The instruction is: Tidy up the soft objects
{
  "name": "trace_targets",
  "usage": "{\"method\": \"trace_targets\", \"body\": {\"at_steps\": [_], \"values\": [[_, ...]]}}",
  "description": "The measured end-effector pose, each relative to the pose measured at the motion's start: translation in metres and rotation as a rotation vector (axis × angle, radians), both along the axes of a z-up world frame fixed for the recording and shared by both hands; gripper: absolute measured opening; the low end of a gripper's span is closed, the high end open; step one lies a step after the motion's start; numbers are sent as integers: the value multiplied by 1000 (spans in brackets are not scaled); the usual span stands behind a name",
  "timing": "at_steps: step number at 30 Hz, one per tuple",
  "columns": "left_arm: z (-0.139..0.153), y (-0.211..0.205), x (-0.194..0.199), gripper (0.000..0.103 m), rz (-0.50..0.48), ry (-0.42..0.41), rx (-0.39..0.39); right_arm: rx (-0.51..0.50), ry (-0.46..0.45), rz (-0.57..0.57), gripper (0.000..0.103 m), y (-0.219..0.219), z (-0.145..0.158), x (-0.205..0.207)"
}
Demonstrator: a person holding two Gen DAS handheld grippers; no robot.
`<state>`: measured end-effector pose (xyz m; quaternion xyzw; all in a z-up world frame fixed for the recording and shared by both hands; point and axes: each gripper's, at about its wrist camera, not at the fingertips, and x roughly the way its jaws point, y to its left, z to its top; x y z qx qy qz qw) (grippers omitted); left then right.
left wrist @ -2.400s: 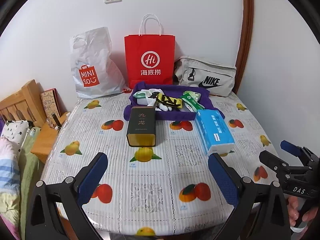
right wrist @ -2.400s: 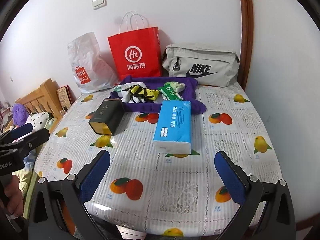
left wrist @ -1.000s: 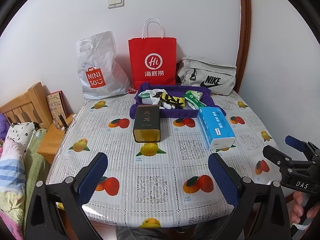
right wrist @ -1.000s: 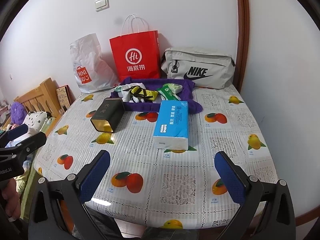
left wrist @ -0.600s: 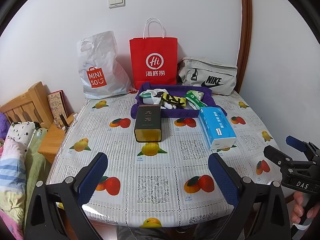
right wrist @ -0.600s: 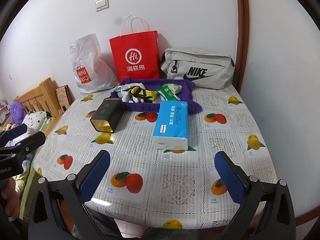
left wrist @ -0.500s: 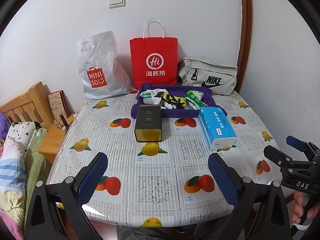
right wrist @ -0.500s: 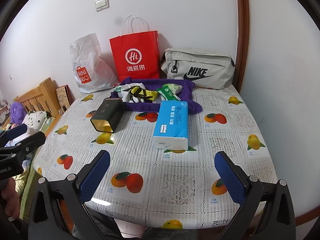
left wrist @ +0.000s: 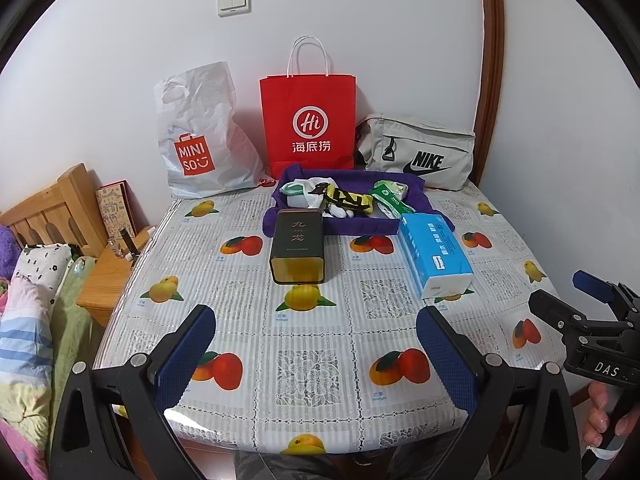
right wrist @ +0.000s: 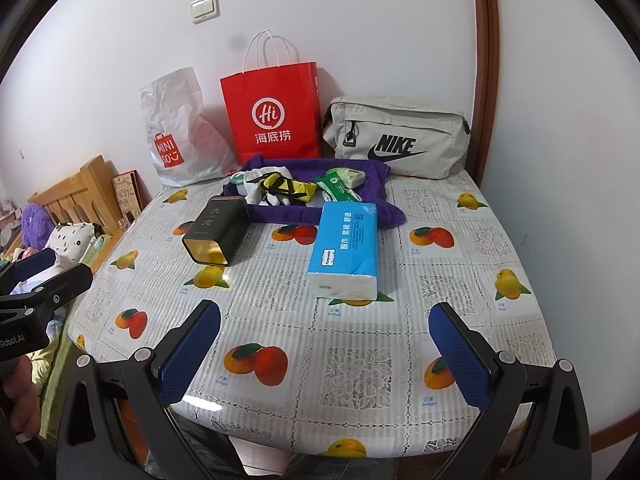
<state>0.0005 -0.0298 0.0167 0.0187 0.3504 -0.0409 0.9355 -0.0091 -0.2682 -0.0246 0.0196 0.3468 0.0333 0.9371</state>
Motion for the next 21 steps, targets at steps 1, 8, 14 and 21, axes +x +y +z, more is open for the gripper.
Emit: {"method": "trace_targets", "body": {"at_steps": [1,8,14,21], "values": [[0,0,0,101,1,0,0,0,1,-1,103,1,0,0],[0,1,0,101,0,1,0,4,0,1,103,0,0,0],[0,3,0,101,-2,0,0,3,0,0,103,1,0,0],[0,2,-1,101,-1,-1,0,4,0,-1,103,1,0,0]]}}
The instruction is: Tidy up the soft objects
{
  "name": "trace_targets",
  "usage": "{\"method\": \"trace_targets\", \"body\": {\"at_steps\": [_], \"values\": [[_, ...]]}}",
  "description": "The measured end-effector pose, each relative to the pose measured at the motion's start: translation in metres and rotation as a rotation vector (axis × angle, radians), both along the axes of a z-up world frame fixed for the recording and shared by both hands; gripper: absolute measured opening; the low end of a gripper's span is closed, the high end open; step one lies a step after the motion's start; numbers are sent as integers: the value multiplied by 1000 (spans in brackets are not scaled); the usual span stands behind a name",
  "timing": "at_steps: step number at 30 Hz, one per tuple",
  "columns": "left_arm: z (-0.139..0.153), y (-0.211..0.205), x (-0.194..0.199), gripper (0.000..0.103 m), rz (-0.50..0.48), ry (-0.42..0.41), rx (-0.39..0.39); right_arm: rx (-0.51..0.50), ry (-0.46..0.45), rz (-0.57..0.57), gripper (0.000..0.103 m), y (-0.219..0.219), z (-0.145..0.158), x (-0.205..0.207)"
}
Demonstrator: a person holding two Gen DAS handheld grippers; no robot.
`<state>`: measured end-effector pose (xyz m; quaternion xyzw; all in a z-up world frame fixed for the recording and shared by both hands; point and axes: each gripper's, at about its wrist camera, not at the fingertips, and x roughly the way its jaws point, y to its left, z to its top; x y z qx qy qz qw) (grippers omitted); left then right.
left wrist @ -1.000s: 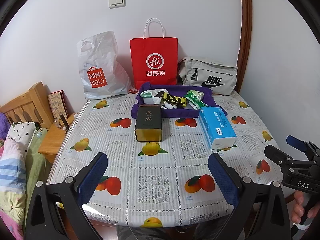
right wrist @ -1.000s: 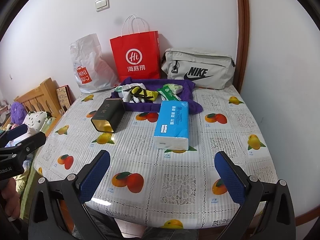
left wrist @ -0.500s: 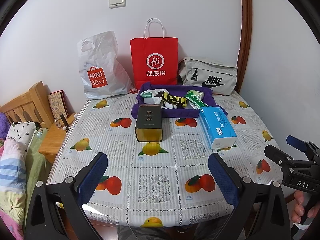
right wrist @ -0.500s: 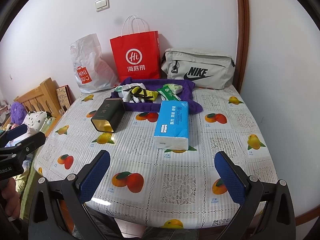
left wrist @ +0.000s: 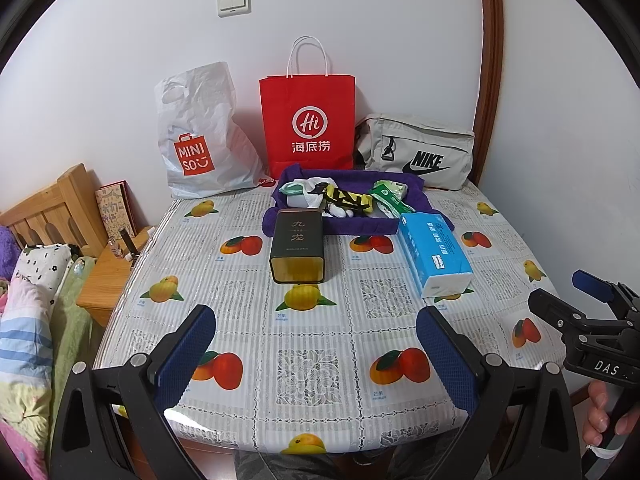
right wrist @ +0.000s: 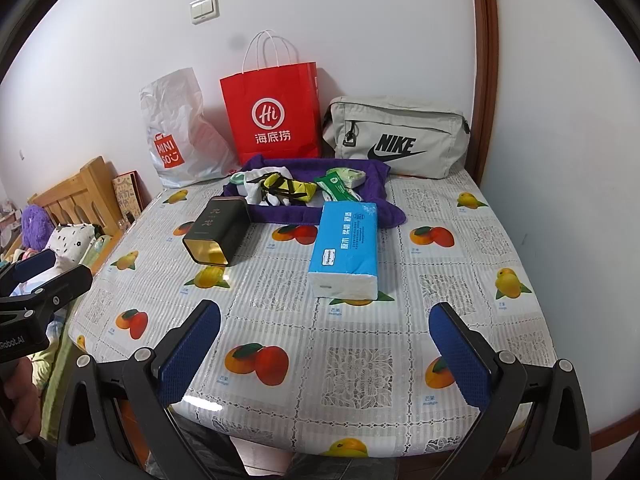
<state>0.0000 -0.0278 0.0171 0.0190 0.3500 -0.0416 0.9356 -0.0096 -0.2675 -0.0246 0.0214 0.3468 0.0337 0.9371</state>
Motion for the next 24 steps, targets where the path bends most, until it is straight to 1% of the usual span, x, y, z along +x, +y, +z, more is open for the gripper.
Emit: {"method": "trace_targets", "body": {"at_steps": [24], "values": [[-1,3,-1,101,1,-3,3,-8,1,11,103,4,-2,-2]]}}
